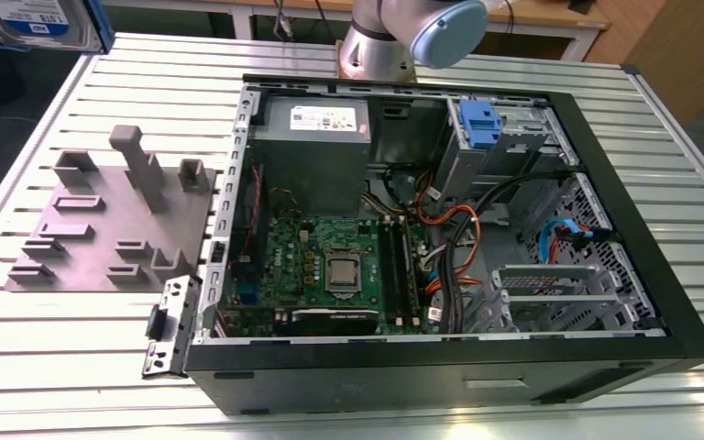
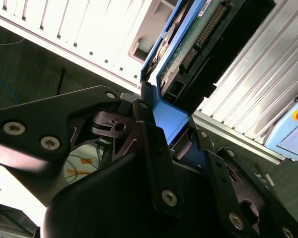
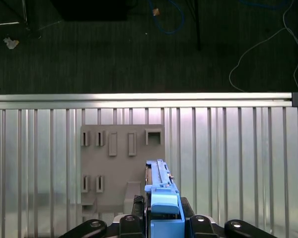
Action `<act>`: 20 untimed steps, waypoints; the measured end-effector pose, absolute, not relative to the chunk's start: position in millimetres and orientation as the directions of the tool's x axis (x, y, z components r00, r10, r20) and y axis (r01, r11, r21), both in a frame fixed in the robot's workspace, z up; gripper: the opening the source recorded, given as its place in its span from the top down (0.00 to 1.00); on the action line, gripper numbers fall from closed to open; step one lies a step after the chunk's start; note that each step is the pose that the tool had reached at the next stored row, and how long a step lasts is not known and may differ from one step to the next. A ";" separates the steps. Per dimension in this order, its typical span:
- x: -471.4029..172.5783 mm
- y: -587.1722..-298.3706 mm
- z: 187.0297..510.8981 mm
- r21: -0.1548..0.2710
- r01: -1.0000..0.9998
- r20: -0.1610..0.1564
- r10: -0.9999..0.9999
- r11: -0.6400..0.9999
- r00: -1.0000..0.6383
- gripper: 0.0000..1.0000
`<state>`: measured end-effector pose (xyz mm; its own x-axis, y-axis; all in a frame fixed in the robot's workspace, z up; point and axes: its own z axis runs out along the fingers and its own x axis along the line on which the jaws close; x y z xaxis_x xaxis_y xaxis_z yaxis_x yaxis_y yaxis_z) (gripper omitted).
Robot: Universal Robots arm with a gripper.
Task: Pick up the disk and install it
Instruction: 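Pick up the disk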
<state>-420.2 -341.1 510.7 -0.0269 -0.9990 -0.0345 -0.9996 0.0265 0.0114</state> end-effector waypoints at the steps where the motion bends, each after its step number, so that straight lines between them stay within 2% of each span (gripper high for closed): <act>1: -419.2 -341.0 510.7 0.011 -1.000 -0.035 -0.999 0.027 -0.027 0.63; 20: -408.1 -346.1 510.7 0.011 -1.000 -0.034 -0.999 0.027 -0.027 0.63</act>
